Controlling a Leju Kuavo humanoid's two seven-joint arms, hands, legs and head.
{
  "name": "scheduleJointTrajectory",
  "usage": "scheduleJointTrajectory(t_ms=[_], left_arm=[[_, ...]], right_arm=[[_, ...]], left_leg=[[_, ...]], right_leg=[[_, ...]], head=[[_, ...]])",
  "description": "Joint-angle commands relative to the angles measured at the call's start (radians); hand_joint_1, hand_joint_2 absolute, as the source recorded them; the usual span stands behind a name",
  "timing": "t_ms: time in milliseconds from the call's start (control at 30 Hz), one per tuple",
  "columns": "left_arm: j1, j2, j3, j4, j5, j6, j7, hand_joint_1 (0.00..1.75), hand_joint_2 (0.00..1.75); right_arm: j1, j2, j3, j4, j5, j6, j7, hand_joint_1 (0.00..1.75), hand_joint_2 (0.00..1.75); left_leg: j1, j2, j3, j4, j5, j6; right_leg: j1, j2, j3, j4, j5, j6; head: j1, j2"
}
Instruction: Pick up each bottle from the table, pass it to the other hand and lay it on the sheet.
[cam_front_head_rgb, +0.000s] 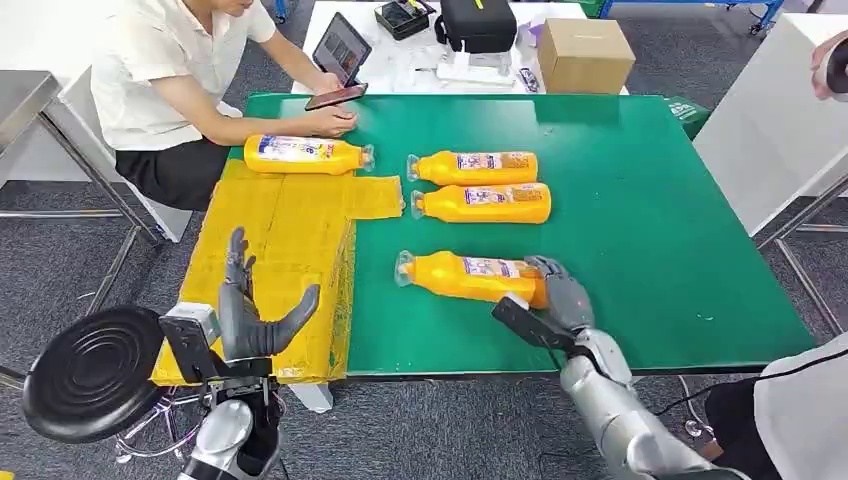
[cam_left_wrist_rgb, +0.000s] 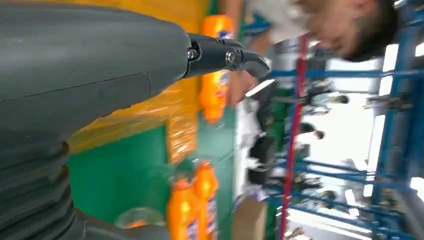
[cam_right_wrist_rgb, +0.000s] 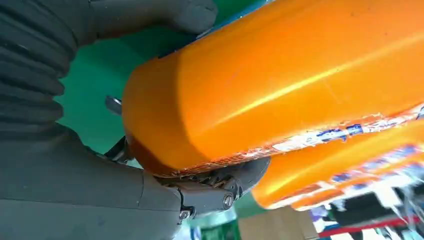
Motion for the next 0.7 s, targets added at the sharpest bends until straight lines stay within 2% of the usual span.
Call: scheduleJointTrajectory(t_ms=[33,233,433,533,700], left_arm=[[-0.007,0.002,-0.040,0.203,0.087,-0.043,0.027,0.00,1.75],[-0.006,0.004,-0.089,0.234,0.137,-0.074,0.048,0.00,1.75],[-0.011,0.009,-0.101,0.244,0.152,-0.091,0.049,0.00,1.75],[-0.027,0.018,-0.112,0.267,0.169,-0.143,0.047,0.00,1.75],[-0.077,0.006,-0.106,0.325,0.173,-0.263,-0.032,0.00,1.75]], right_arm=[[0.104,0.086,-0.071,-0.161,-0.245,-0.034,-0.128,1.75,1.75],[0.129,0.084,-0.043,-0.245,-0.366,-0.055,-0.160,1.75,1.75],[0.146,0.091,-0.020,-0.266,-0.398,-0.049,-0.181,1.75,1.75],[0.142,0.097,0.004,-0.260,-0.418,-0.042,-0.199,1.75,1.75],[0.136,0.114,0.086,-0.282,-0.446,-0.024,-0.212,1.75,1.75]], left_leg=[[0.000,0.001,0.002,-0.002,-0.001,-0.001],[0.000,-0.001,-0.004,-0.001,0.000,0.000],[-0.001,0.000,-0.005,-0.001,-0.001,0.000],[-0.001,-0.001,-0.006,-0.001,-0.001,0.000],[-0.001,0.001,-0.005,-0.001,-0.001,-0.001]], right_leg=[[0.000,0.000,0.002,-0.001,-0.001,-0.001],[0.000,-0.001,-0.003,-0.001,-0.001,0.000],[-0.001,0.000,-0.004,0.000,-0.002,0.000],[-0.001,-0.001,-0.005,0.000,-0.001,0.000],[-0.001,0.000,-0.005,0.000,-0.001,0.000]], head=[[0.000,0.000],[0.000,0.000],[0.000,0.000],[0.000,0.000],[0.000,0.000]])
